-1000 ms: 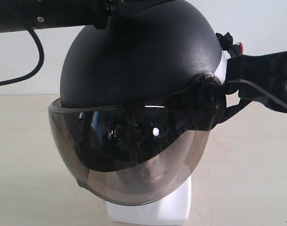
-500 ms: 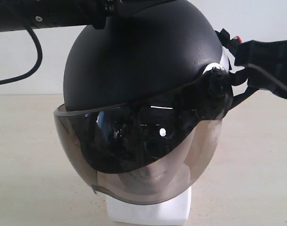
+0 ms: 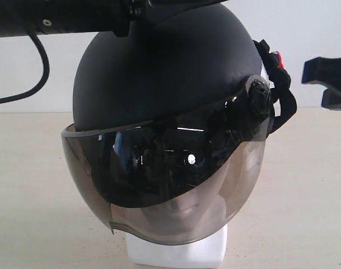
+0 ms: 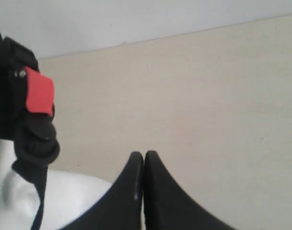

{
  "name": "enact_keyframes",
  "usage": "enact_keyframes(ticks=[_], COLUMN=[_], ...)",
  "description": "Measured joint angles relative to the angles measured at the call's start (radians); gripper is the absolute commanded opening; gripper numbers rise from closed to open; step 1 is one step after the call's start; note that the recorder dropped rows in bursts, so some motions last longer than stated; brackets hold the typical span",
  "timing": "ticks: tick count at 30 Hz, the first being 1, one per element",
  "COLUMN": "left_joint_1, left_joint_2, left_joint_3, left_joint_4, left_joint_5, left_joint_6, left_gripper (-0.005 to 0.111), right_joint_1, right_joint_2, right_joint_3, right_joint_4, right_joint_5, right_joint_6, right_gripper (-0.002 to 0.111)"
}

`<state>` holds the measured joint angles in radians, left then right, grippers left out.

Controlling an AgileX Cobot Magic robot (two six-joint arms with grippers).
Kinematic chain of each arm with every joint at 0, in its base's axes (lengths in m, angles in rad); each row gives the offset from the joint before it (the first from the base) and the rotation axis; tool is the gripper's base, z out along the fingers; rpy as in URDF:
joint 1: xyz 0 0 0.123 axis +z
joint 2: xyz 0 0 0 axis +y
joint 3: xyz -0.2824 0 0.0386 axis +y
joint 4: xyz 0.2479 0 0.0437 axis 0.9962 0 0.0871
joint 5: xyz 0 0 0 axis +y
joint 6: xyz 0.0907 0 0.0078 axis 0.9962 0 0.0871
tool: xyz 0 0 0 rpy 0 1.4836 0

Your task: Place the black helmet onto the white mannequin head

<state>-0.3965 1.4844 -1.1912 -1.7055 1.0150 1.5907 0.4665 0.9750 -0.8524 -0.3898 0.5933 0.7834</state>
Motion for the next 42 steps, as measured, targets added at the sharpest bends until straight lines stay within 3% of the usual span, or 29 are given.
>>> enact_keyframes(ticks=[11, 16, 19, 25, 26, 27, 28, 30, 33, 35, 37, 38, 42], left_joint_1=[-0.035, -0.035, -0.04, -0.042, -0.042, -0.042, -0.042, -0.043, -0.043, -0.044, -0.044, -0.047, -0.047], left_joint_2=[-0.006, -0.008, -0.012, -0.012, -0.012, -0.012, -0.012, -0.012, -0.012, -0.014, -0.014, -0.014, -0.014], left_joint_3=[0.0, -0.004, -0.003, -0.004, -0.004, -0.004, -0.004, -0.005, -0.005, -0.005, -0.005, -0.005, -0.005], left_joint_4=[0.013, 0.025, 0.032, 0.035, 0.035, 0.035, 0.035, 0.038, 0.039, 0.043, 0.045, 0.045, 0.045], left_joint_5=[-0.017, -0.031, -0.04, -0.044, -0.046, -0.048, -0.052, -0.056, -0.056, -0.063, -0.065, -0.067, -0.07], left_joint_6=[-0.01, -0.023, -0.031, -0.031, -0.035, -0.035, -0.036, -0.036, -0.037, -0.037, -0.037, -0.037, -0.037], left_gripper=[0.004, 0.004, 0.004, 0.004, 0.004, 0.004, 0.004, 0.004, 0.004, 0.004, 0.004, 0.004, 0.004], right_joint_1=[-0.032, -0.132, -0.244, -0.506, -0.603, -0.639, -0.723, -0.803, -0.824, -0.826, -0.824, -0.811, -0.719], right_joint_2=[0.042, 0.003, -0.013, -0.017, -0.017, -0.017, -0.017, -0.017, -0.017, -0.017, -0.017, -0.017, -0.018], right_joint_3=[0.0, 0.0, 0.0, 0.0, 0.0, 0.0, 0.0, 0.0, 0.0, 0.0, 0.0, 0.0, 0.0], right_joint_4=[-0.054, -0.04, 0.051, 0.417, 0.62, 0.742, 1.005, 1.309, 1.486, 1.535, 1.577, 1.59, 1.58], right_joint_5=[-0.039, -0.055, -0.062, -0.083, -0.077, -0.058, 0.025, 0.199, 0.342, 0.402, 0.455, 0.461, 0.446], right_joint_6=[-0.007, -0.051, -0.18, -0.712, -0.961, -1.067, -1.334, -1.622, -1.722, -1.718, -1.716, -1.714, -1.618], right_gripper=[0.0, 0.0, 0.0, 0.0, 0.0, 0.0, 0.0, 0.0, 0.005, 0.023, 0.049, 0.053, 0.041])
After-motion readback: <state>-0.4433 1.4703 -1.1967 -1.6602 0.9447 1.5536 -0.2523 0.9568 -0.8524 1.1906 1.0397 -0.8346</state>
